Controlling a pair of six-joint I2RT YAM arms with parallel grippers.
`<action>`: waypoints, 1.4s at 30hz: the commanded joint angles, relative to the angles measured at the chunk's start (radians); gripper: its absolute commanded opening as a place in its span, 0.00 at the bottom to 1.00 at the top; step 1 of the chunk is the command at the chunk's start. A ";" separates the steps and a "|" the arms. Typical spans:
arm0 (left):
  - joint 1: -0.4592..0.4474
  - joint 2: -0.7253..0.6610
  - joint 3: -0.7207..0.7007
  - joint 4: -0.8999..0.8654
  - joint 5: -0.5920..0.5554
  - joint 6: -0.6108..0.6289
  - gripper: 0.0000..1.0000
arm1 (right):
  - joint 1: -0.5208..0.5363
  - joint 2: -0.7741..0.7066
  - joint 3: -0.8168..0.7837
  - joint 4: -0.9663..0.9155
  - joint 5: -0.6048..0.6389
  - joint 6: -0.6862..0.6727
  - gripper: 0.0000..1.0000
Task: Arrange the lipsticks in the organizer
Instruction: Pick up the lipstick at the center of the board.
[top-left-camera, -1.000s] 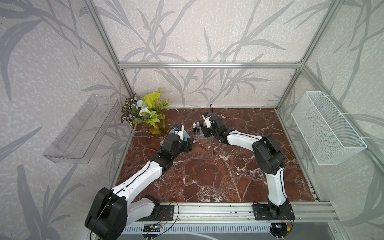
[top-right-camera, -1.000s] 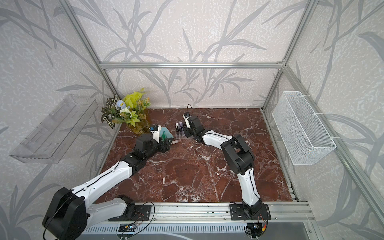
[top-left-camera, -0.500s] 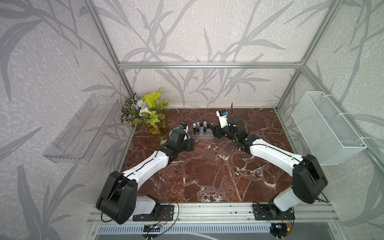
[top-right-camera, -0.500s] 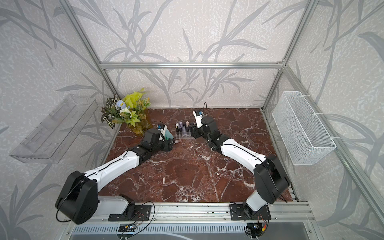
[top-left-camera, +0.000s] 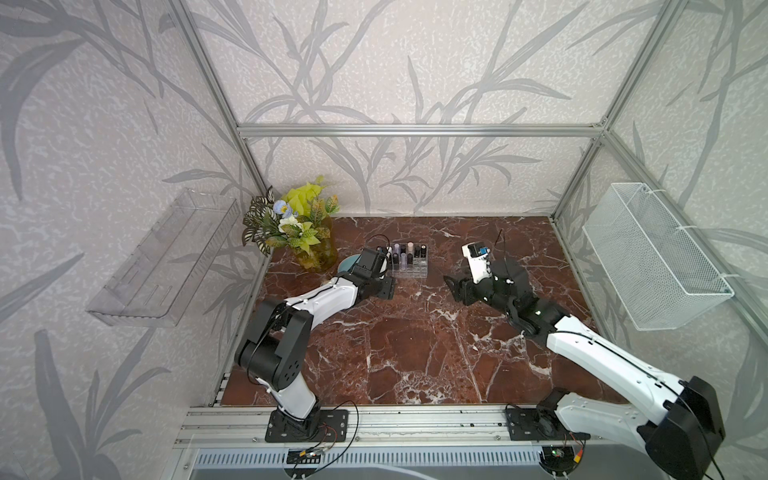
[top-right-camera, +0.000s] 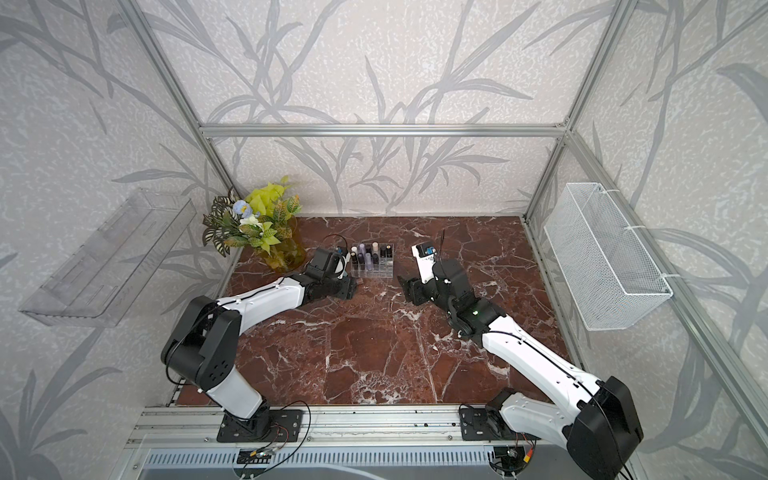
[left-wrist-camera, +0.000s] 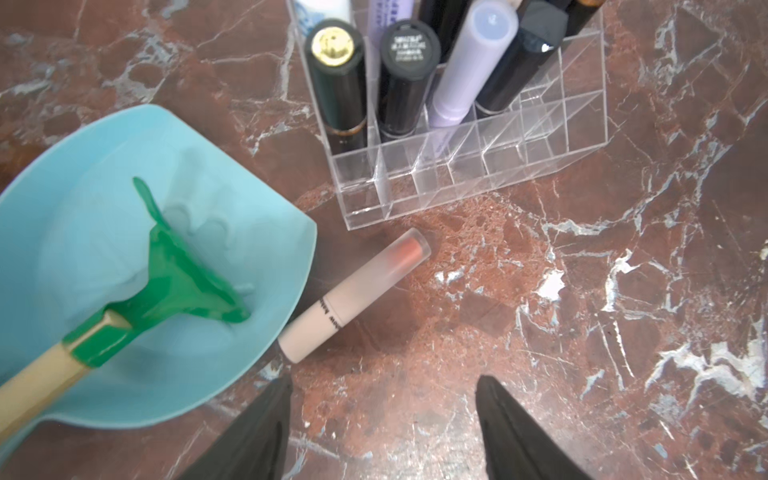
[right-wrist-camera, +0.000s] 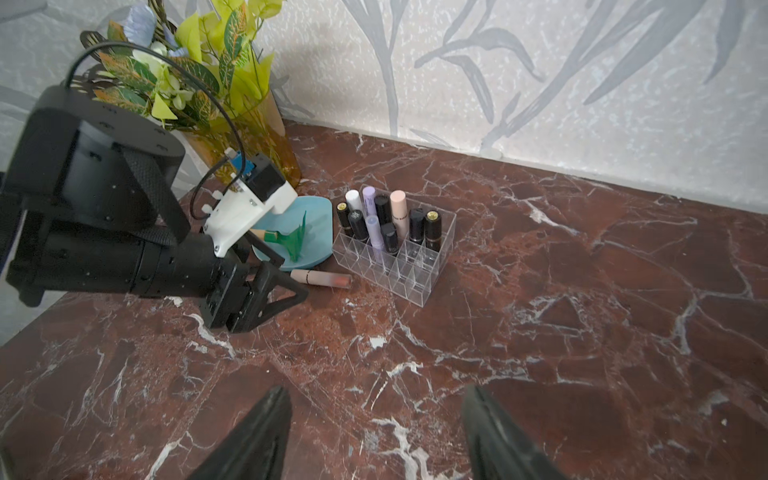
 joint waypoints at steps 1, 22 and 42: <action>0.006 0.051 0.051 -0.007 0.013 0.048 0.72 | -0.013 -0.029 -0.012 -0.038 0.007 0.008 0.70; 0.007 0.225 0.185 -0.031 -0.032 0.111 0.72 | -0.026 -0.035 -0.008 -0.063 -0.018 0.006 0.70; -0.027 0.233 0.120 -0.059 -0.004 0.095 0.60 | -0.026 -0.035 0.000 -0.075 -0.027 0.017 0.70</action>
